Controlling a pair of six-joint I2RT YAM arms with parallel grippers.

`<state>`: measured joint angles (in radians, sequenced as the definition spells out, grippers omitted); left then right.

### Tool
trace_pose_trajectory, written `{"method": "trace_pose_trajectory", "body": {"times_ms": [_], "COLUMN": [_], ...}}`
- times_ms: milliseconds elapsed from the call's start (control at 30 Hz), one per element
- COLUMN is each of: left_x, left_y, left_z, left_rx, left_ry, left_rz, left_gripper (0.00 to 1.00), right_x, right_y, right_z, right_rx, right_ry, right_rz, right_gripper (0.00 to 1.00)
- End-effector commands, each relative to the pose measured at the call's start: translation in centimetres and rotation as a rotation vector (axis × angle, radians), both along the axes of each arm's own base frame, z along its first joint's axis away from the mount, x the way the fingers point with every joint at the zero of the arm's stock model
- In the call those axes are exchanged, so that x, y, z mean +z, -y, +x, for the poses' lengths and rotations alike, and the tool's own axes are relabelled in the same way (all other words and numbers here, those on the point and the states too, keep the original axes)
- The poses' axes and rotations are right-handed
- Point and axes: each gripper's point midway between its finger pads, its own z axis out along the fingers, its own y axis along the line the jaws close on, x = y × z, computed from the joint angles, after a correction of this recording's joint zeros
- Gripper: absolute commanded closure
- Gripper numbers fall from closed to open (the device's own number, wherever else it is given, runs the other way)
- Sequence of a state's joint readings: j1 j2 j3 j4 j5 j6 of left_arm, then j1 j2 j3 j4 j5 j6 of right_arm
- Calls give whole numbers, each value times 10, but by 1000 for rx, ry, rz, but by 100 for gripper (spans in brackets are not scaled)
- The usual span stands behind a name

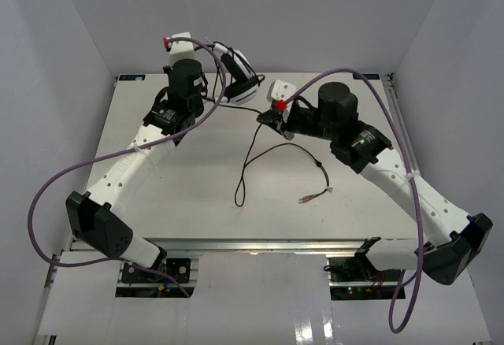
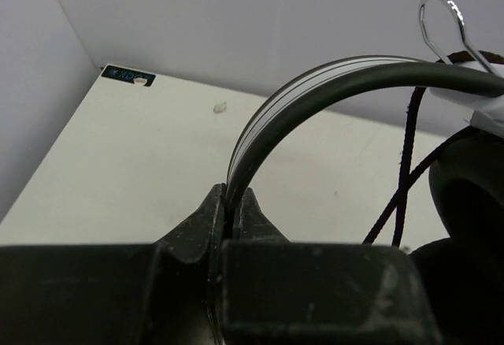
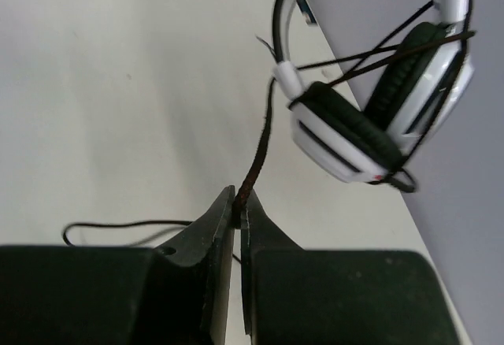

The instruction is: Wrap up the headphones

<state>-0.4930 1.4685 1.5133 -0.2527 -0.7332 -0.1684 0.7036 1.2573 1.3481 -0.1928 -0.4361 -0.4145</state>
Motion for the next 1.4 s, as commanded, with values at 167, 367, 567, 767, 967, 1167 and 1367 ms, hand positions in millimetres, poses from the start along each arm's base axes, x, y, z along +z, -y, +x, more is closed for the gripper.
{"method": "trace_pose_trajectory", "body": {"times_ms": [167, 367, 567, 767, 967, 1167, 1367], "left_x": [-56, -61, -31, 29, 74, 134, 184], "left_y": [57, 87, 114, 149, 175, 171, 132], "left_z": [-29, -76, -119, -156, -172, -164, -124], "left_rx": [-438, -747, -966, -1180, -1337, -1282, -951], "left_ry": [-145, -141, -54, 34, 66, 205, 373], "left_rz": [141, 163, 18, -241, -460, -646, -803], "left_gripper": [100, 100, 100, 100, 100, 100, 100], "right_x": [-12, -21, -63, -90, -49, -45, -51], "right_y": [81, 73, 66, 35, 17, 18, 4], "right_z": [95, 117, 121, 57, -6, -37, -81], "right_rx": [-571, -589, -379, 110, 472, 546, 621], "right_ry": [461, 448, 167, -169, -248, -440, -454], "right_rz": [-495, -456, -262, 9, 247, 343, 346], "right_gripper": [92, 92, 91, 85, 75, 64, 64]}}
